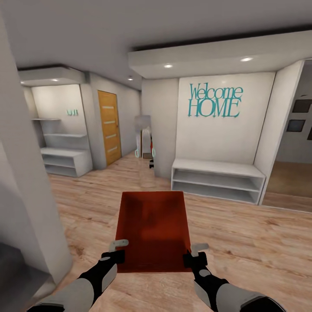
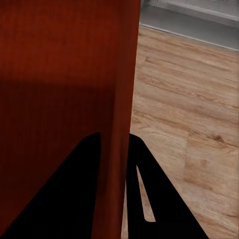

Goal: Move the two storage containers from the living room to the garage. In the garage, place one container on the floor and stack the other container on top of it (either order is fine).

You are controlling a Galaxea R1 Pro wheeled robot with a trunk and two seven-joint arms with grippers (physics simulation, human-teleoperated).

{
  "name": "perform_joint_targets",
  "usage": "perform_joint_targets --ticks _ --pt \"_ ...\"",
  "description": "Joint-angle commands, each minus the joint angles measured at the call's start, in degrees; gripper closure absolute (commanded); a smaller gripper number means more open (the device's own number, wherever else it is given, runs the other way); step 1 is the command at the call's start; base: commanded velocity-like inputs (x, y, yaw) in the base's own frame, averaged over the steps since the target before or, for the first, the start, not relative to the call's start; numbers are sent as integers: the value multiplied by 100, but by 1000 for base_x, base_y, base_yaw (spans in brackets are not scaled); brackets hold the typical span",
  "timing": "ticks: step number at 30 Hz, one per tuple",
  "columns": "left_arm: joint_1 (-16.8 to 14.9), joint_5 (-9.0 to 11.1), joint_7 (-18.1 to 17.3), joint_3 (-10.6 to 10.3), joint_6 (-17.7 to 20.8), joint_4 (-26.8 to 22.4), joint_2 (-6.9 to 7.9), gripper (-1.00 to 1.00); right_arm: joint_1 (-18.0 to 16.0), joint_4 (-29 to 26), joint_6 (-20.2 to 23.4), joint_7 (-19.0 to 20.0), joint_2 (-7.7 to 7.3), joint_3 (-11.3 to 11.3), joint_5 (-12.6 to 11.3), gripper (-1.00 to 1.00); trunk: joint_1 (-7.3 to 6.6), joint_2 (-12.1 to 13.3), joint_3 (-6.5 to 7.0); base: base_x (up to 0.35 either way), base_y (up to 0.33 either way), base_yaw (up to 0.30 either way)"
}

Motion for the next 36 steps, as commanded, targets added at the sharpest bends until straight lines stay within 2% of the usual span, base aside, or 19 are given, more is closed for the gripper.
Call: perform_joint_targets --ticks 1,10,26,36 --pt "-1 51 151 58 13 12 199 100 -9 -9 -146 -25 1 -66 -57 100 5 -7 -9 321 0 0" --pt "-1 51 149 58 13 14 196 100 -9 -9 -146 -22 0 -66 -57 100 5 -7 -9 322 0 16" --pt "-1 51 153 58 13 8 192 100 -9 -9 -146 -19 0 -66 -52 100 5 -7 -9 321 0 243" --pt "-1 43 151 58 10 7 192 100 -9 -9 -146 -19 0 -66 -56 100 5 -7 -9 322 0 35"
